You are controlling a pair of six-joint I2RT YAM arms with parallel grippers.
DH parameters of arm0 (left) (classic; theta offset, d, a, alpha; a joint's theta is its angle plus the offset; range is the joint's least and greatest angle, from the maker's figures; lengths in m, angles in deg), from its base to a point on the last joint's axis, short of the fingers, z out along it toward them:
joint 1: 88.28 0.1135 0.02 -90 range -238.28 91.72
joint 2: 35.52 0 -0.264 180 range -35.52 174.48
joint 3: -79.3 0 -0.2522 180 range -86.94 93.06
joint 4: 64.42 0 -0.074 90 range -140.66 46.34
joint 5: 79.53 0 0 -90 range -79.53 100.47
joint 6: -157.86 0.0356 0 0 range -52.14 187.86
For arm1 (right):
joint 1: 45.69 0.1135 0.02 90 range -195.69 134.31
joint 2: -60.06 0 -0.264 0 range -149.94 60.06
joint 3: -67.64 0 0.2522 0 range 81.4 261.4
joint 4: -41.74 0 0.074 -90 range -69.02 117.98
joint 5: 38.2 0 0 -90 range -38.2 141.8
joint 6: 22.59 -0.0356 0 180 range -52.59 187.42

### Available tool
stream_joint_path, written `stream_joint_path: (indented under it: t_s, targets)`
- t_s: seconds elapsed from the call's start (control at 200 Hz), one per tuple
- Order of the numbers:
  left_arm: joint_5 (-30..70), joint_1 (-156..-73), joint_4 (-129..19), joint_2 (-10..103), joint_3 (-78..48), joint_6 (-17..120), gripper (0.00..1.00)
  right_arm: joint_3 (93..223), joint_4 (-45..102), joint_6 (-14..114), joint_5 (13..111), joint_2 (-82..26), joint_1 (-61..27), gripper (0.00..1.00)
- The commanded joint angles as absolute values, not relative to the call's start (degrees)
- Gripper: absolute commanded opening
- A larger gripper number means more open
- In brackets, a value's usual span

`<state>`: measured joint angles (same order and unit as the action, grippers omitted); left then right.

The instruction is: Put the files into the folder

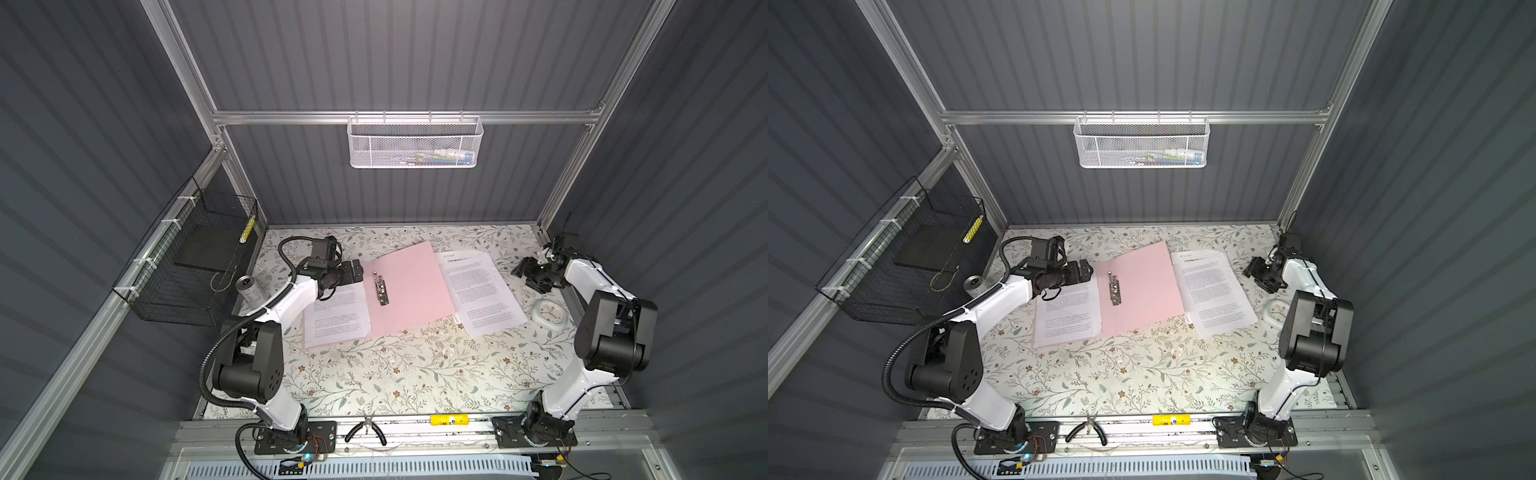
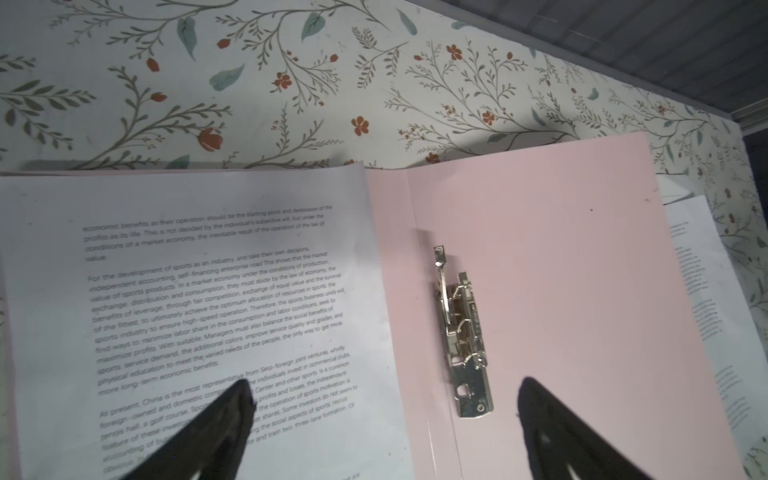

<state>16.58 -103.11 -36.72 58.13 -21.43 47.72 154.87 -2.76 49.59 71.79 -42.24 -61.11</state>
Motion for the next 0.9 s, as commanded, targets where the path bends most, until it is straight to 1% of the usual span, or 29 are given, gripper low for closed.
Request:
stream_joint_path:
  t_s: [0.0, 0.055, 0.095, 0.44, 0.57, 0.67, 0.896]
  targets:
    - [19.3, -104.2, -38.3, 60.1, -21.6, 47.2, 1.0, 154.3, -3.8, 51.0, 73.1, -44.2, -60.9, 0.55]
    - [19.5, -104.8, -39.5, 60.1, -22.3, 47.5, 1.0, 154.2, -3.8, 51.2, 73.3, -45.0, -60.9, 0.5]
    - [19.6, -105.3, -40.2, 60.2, -22.5, 47.5, 1.0, 154.4, -4.1, 51.6, 73.4, -45.6, -60.9, 0.48]
    - [21.5, -107.2, -40.5, 63.6, -20.3, 47.8, 1.0, 155.8, -5.8, 54.0, 71.7, -50.2, -60.2, 0.48]
    - [21.8, -107.3, -40.6, 63.8, -20.2, 48.0, 0.99, 155.7, -5.3, 54.1, 74.3, -51.0, -59.8, 0.48]
    - [22.0, -107.3, -40.6, 63.8, -20.4, 47.9, 0.99, 155.8, -5.6, 54.3, 75.4, -51.2, -59.4, 0.46]
    - [22.1, -107.3, -41.0, 63.9, -21.4, 48.0, 0.99, 154.8, -5.3, 54.2, 76.7, -50.3, -58.8, 0.34]
